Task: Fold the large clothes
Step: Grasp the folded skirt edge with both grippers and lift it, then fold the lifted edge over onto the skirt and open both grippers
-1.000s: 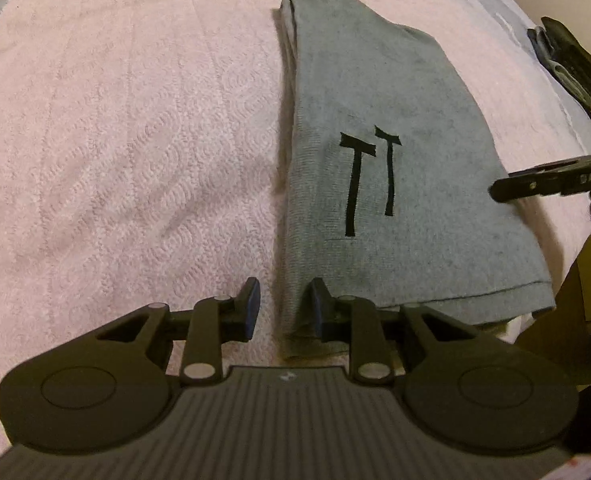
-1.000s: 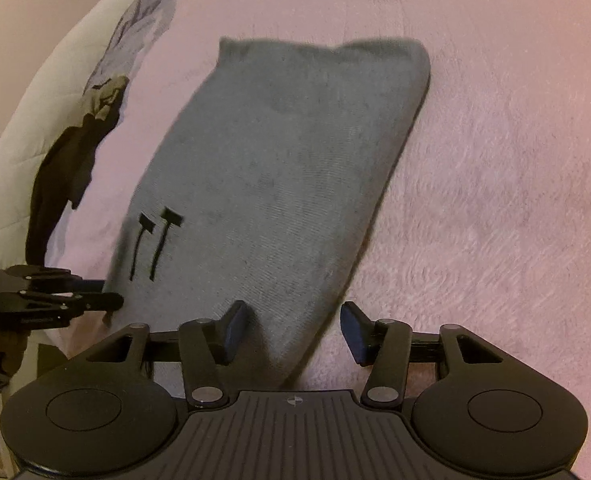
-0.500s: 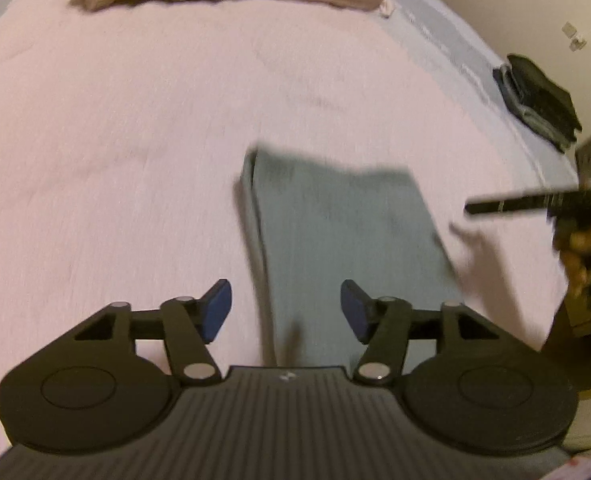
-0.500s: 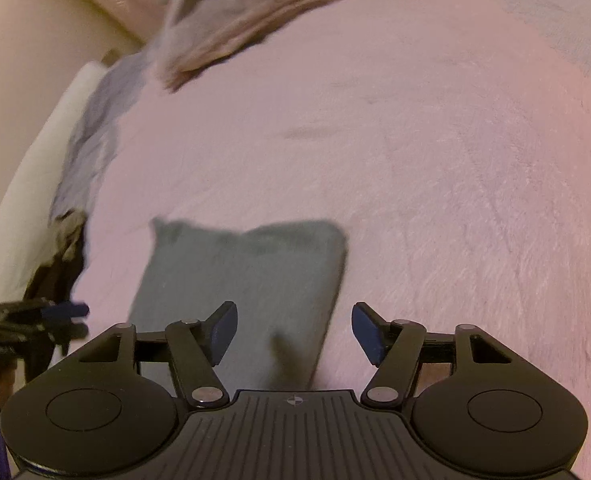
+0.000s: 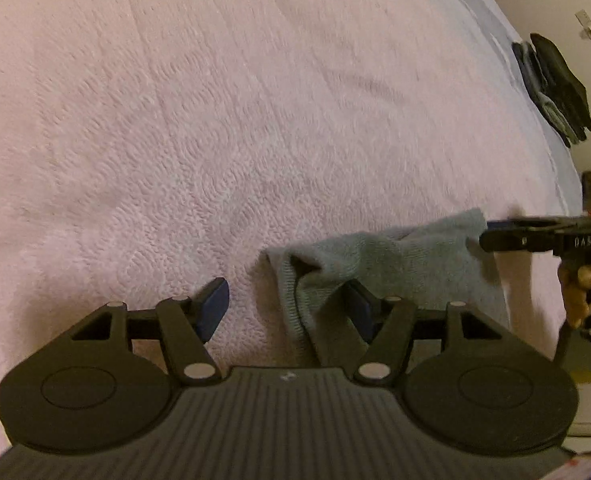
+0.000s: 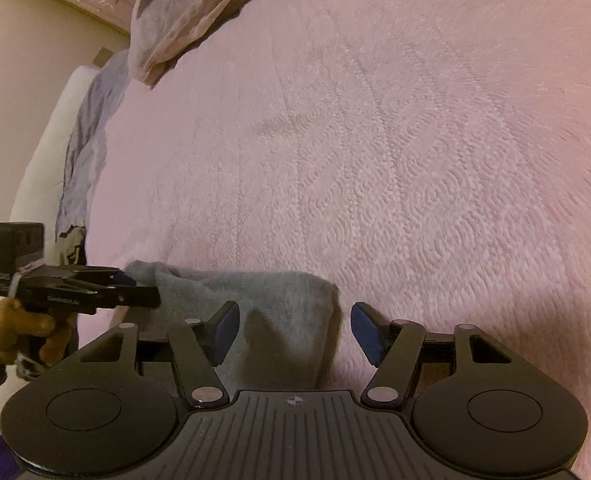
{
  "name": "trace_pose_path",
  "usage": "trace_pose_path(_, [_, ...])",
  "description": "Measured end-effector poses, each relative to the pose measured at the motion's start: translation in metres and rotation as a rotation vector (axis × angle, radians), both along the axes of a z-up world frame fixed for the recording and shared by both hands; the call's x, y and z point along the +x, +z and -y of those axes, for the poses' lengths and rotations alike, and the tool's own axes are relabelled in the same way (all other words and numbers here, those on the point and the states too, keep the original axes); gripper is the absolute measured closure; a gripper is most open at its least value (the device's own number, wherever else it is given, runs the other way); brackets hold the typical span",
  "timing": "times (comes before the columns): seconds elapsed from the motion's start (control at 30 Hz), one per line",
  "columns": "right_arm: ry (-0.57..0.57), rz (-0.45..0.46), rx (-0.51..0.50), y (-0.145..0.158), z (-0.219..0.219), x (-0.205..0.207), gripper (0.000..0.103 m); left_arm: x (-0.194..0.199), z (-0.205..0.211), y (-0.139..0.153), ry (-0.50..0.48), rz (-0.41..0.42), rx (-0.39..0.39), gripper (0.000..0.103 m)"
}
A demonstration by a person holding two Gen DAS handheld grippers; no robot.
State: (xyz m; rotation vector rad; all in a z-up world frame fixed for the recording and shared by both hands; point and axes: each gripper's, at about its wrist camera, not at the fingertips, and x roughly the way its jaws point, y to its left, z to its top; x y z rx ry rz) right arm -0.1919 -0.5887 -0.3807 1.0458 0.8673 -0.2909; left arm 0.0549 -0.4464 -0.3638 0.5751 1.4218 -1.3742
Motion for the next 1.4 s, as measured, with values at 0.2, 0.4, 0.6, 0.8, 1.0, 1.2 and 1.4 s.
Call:
trace_pose_path(0.2, [0.031,-0.007,0.049,-0.007,0.011,0.005,0.065,0.006,0.006,-0.007,-0.026,-0.105,0.007,0.071])
trace_pose_path(0.4, [0.088,-0.013,0.028,0.001,0.016,0.004,0.082,0.002,0.004,0.003,-0.060,-0.075,-0.045,0.082])
trace_pose_path(0.6, [0.193,0.052,-0.160,0.045,-0.006,0.000,0.088,-0.023,-0.018,0.055,-0.175,0.078,-0.215,0.089])
trace_pose_path(0.8, [0.223,0.190,-0.353,0.098,-0.054,-0.047,0.089,-0.052,-0.075,0.109,-0.278,0.187,-0.417,0.092])
trace_pose_path(1.0, [0.291,0.250,-0.548,0.138,-0.138,-0.102,0.089,-0.088,-0.152,0.141,-0.352,0.264,-0.532,0.093])
trace_pose_path(1.2, [0.347,0.230,-0.678,0.145,-0.227,-0.135,0.089,-0.123,-0.221,0.142,-0.404,0.292,-0.545,0.094])
trace_pose_path(1.4, [0.456,0.162,-0.795,0.122,-0.300,-0.149,0.089,-0.151,-0.279,0.112,-0.425,0.339,-0.505,0.094])
